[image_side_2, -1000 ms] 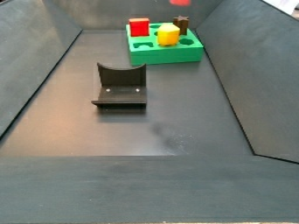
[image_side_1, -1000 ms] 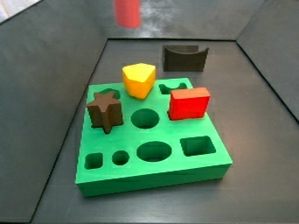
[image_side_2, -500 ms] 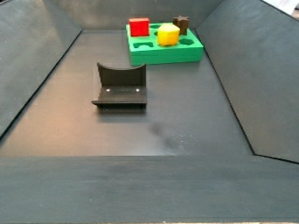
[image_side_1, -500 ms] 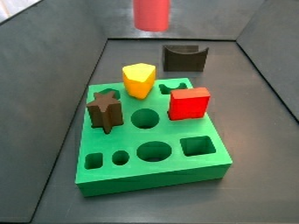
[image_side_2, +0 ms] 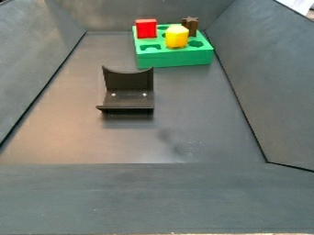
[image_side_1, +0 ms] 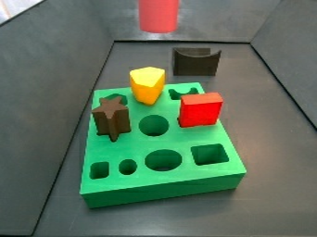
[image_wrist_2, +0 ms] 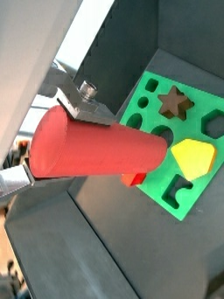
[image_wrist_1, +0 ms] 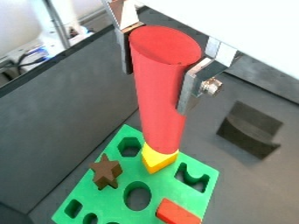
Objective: Pick up the oval object. Move up. Move to above the board. Insert the oval object.
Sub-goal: Insert the oval object.
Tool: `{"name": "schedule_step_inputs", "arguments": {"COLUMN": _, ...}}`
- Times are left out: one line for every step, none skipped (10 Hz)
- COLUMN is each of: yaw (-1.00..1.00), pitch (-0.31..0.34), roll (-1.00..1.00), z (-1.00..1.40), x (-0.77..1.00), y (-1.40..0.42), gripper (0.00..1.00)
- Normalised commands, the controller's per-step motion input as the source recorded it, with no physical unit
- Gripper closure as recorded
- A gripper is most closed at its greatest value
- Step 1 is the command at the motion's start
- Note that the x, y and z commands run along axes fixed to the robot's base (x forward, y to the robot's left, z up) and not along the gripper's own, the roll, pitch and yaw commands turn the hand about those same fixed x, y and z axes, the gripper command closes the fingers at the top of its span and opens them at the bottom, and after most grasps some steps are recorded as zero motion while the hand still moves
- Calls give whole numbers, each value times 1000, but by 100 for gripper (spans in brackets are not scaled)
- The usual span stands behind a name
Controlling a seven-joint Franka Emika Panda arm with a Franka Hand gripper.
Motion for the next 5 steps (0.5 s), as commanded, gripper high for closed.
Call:
{"name": "schedule_step_inputs", "arguments": {"yaw": 0, "pitch": 0, "roll": 0, "z": -49, "x": 0, "y": 0, "gripper": 100}}
{"name": "schedule_step_inputs", "arguments": {"yaw": 126, "pitch": -63, "roll": 44, "z": -351, "x": -51, "y": -320, "gripper": 100}}
{"name": "schedule_step_inputs", "arguments": {"yaw": 363, "pitch": -114, "roll": -34, "z": -377, "x": -20, "y": -400, "gripper": 100}}
{"name": "schedule_step_inputs", "arguments": {"yaw": 351, "pitch": -130, "roll": -104, "z": -406, "x": 0, "y": -391, "gripper": 100}}
{"name": "schedule_step_inputs", "arguments": {"yaw": 323, "pitch": -139, "roll": -109, "z": -423, "x": 0, "y": -391, "gripper": 100}}
